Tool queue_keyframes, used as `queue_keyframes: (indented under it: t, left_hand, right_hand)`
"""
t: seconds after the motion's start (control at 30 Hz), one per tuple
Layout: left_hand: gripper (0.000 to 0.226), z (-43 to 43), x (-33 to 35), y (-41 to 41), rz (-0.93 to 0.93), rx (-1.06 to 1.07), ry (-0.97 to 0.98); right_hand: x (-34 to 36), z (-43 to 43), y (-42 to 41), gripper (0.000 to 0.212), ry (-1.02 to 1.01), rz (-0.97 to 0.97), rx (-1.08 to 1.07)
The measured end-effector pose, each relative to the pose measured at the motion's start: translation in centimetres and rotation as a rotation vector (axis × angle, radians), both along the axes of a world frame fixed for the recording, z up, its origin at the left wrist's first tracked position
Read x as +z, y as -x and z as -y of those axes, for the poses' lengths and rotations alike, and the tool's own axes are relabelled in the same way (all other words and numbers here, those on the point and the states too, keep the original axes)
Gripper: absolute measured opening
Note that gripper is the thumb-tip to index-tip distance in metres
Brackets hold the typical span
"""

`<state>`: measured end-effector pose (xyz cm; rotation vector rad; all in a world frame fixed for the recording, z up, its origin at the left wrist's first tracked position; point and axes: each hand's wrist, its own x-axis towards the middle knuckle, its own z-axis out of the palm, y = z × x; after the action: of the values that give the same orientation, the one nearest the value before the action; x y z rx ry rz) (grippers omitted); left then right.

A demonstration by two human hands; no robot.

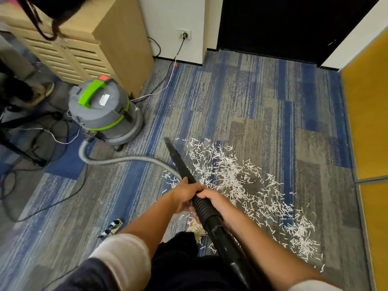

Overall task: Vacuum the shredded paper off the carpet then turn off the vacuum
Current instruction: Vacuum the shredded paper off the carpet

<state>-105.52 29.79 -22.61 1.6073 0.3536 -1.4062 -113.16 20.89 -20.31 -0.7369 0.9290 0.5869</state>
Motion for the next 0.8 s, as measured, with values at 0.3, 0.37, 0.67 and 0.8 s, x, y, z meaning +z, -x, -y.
queue_keyframes:
  t: [0.3, 0.37, 0.67, 0.8]
  left_hand:
    - [0.076, -0.6, 0.6, -1.0, -0.003, -0.034, -0.002]
    - [0.076, 0.3, 0.9, -0.4, -0.034, -0.06, 0.019]
    - [0.033, 2.7, 2.2, 2.3, -0.003, -0.209, 0.032]
    - [0.027, 2.5, 2.7, 2.7, -0.005, -0.227, -0.009]
  right_hand:
    - [-0.8, -0.6, -0.6, 0.021, 0.026, -0.025, -0.005]
    - [-1.3, 0.0, 0.2, 0.025, 0.049, -0.056, -0.033]
    - [-0.5, 1.7, 3.7, 0.044, 0.069, 0.009, -0.123]
    - [-0.3, 1.7, 4.0, 0.039, 0.023, -0.001, -0.132]
